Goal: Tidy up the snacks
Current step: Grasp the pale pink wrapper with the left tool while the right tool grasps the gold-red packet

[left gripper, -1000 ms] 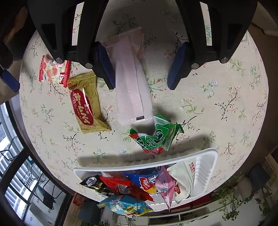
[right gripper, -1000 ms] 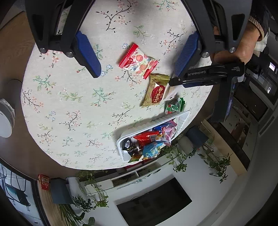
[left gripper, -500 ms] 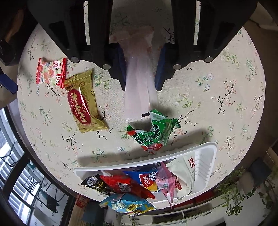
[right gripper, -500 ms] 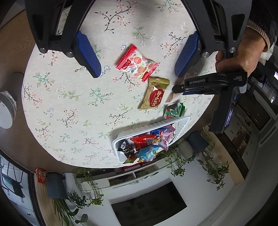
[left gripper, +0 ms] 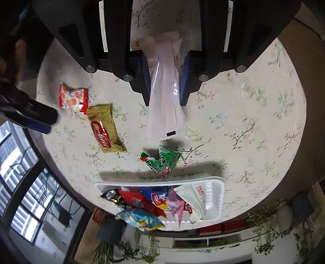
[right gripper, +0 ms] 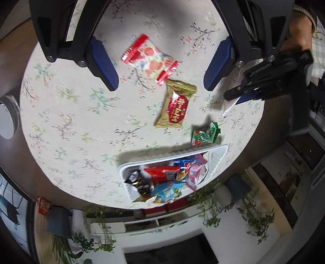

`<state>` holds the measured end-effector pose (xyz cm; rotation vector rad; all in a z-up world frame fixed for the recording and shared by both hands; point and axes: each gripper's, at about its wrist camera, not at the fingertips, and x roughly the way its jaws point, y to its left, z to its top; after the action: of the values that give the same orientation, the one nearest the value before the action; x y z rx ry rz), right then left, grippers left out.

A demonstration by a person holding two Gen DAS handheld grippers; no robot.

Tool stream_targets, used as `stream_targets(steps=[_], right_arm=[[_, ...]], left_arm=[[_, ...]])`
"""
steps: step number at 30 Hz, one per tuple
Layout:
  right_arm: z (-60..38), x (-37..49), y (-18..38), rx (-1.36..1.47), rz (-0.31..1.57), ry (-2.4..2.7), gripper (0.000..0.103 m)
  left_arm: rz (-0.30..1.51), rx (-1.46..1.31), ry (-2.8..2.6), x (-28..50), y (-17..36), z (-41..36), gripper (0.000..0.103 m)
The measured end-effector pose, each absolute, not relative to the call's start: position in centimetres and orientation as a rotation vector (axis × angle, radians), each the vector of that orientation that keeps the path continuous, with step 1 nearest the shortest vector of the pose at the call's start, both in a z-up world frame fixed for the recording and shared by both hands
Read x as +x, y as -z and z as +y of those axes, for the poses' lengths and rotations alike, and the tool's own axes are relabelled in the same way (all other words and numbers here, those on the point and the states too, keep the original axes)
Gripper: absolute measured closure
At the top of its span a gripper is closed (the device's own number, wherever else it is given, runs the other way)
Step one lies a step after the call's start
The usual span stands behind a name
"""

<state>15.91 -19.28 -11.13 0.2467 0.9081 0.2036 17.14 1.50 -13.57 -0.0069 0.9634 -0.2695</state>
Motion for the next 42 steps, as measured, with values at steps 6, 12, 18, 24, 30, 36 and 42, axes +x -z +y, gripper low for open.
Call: stream_targets(steps=[6,12,18,24,30,36,42], right_arm=[[-16.2,19.8,12.3,0.176,0.985,-0.186,0.02],[-14.4,22.1,14.4,0.126,1.067,-0.155,0.03],[-13.4,22.1,15.2,0.024,1.05,-0.142,0.044],[-13.9,22.2,15.1,0.014,1.04,-0.155,0.069],[-14.8,21.3,14.7,0.049,1.011,-0.171,0.069],[-17.9,19.7,12.2,0.181,0.935,-0.194,0.069],[-22.0,19.5,9.5,0.273,0.89,-0.187,0.069]], left_arm=[[0.935,-0.093,0.292,14.1,13.5,3.6,0.079],[0.935,-0.146,0.292,13.6,14.3,4.9,0.079],[0.934,-0.163,0.295,13.6,14.8,5.2,0.079],[0.932,-0.171,0.291,13.8,14.8,5.2,0.079],[0.93,-0.173,0.292,13.9,14.7,4.8,0.079],[0.911,-0.183,0.302,14.3,13.5,4.7,0.079],[0.876,-0.192,0.309,16.1,10.9,5.2,0.079]])
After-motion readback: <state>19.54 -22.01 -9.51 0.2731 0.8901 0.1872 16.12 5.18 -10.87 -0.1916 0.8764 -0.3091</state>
